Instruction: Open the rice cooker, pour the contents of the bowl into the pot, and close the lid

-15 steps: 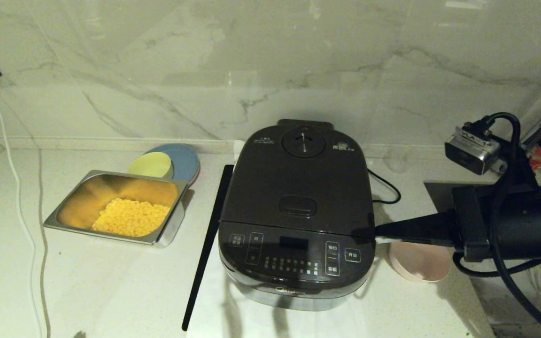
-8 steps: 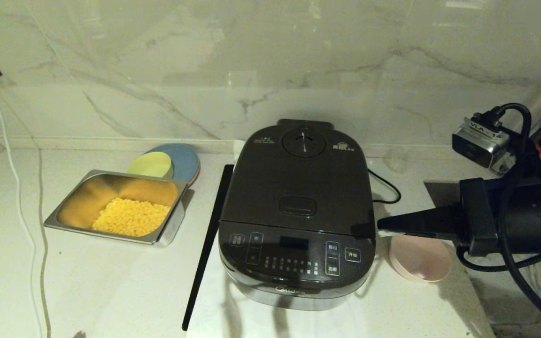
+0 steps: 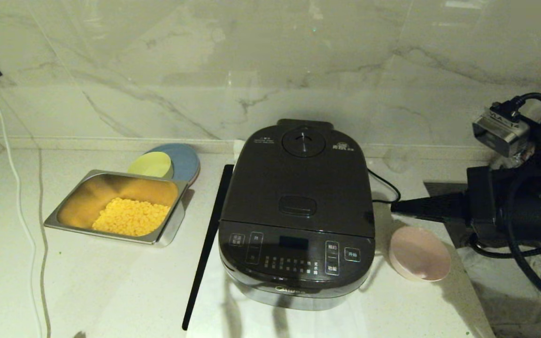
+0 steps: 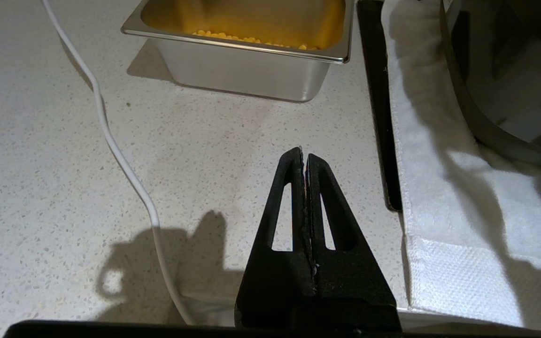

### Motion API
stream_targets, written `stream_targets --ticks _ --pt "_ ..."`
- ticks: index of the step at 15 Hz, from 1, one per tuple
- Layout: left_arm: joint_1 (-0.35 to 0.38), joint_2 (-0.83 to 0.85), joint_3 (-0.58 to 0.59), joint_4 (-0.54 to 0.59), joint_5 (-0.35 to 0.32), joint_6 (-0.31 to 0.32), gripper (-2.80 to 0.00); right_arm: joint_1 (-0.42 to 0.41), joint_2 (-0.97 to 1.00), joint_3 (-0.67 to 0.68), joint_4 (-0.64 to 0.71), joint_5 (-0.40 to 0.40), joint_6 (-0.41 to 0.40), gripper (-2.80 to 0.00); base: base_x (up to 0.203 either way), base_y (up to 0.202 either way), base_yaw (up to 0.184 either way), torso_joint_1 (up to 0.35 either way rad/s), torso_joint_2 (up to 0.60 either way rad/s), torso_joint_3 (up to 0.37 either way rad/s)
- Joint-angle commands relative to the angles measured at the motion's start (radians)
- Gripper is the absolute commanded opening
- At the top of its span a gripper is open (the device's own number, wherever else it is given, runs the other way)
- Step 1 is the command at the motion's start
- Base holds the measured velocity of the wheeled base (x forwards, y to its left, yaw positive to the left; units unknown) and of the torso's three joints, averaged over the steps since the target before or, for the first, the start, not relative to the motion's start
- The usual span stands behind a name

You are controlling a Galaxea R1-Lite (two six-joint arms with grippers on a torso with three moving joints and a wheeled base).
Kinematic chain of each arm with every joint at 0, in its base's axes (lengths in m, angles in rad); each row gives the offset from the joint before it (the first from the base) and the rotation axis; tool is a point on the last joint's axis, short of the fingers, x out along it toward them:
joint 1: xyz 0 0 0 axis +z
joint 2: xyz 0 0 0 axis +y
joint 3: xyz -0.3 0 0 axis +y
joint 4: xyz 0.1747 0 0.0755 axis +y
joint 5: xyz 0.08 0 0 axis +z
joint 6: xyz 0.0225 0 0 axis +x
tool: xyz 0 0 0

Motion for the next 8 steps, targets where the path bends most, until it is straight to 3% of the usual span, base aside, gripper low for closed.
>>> stream_targets --ticks 1,4,8 --pt "0.0 -0.001 0.009 -0.001 0.0 0.001 -2.8 -0.008 0.006 -0.016 0.007 -0.05 -0.003 -2.8 0.0 0.0 0.0 0.0 0.0 0.0" --pt "0.0 -0.001 0.009 -0.001 0.0 0.0 -2.8 -0.013 -0.005 -0.02 0.012 -0.136 -0.006 -2.8 0.0 0.0 0.0 0.0 0.0 0.0" --pt "0.0 -0.001 0.009 -0.001 0.0 -0.001 -2.8 -0.015 -0.01 -0.019 0.005 -0.192 -0.007 -2.8 0.0 0.0 0.0 0.0 0.0 0.0"
